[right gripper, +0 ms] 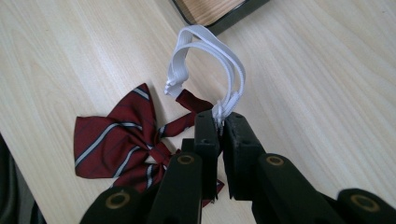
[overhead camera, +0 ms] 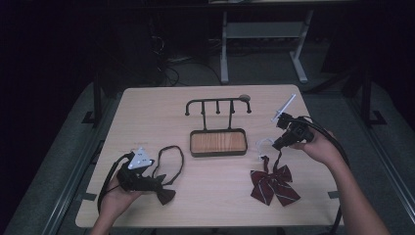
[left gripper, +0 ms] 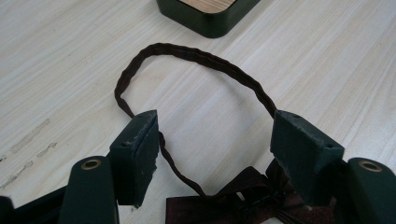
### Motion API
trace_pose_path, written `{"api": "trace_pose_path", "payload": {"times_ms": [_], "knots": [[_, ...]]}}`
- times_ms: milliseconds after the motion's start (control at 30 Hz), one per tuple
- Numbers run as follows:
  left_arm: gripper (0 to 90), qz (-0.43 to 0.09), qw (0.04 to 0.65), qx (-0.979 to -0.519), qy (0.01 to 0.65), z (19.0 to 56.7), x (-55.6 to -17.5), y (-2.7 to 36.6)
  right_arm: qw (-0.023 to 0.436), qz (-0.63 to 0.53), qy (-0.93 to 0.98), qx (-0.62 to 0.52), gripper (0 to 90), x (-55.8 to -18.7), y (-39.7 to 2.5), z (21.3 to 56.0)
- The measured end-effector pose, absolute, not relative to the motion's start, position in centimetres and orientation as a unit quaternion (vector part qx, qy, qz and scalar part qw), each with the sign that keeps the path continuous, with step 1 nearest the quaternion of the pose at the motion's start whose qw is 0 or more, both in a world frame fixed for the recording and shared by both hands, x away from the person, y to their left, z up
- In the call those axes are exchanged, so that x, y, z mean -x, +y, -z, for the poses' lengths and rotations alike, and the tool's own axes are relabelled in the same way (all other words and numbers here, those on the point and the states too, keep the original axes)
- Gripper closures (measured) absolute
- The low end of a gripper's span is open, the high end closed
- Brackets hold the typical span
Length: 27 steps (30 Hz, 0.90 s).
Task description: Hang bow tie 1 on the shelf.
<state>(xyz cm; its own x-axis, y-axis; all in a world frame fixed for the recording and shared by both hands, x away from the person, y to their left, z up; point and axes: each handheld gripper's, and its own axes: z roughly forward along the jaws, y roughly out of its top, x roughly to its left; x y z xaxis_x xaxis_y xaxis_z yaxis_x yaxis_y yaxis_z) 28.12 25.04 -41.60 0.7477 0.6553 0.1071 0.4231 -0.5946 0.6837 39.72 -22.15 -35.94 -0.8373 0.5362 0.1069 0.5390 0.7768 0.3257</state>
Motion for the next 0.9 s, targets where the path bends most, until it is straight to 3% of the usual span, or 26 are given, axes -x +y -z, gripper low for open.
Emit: {"api": "trace_pose_path", "payload": {"times_ms": [900], "knots": [[33.0,-0.175,0.332,-0.875,0.307,41.7,-28.2,25.0,-0.015,0.187,-0.948,0.257,84.3,-38.8,-21.7,32.1]]}}
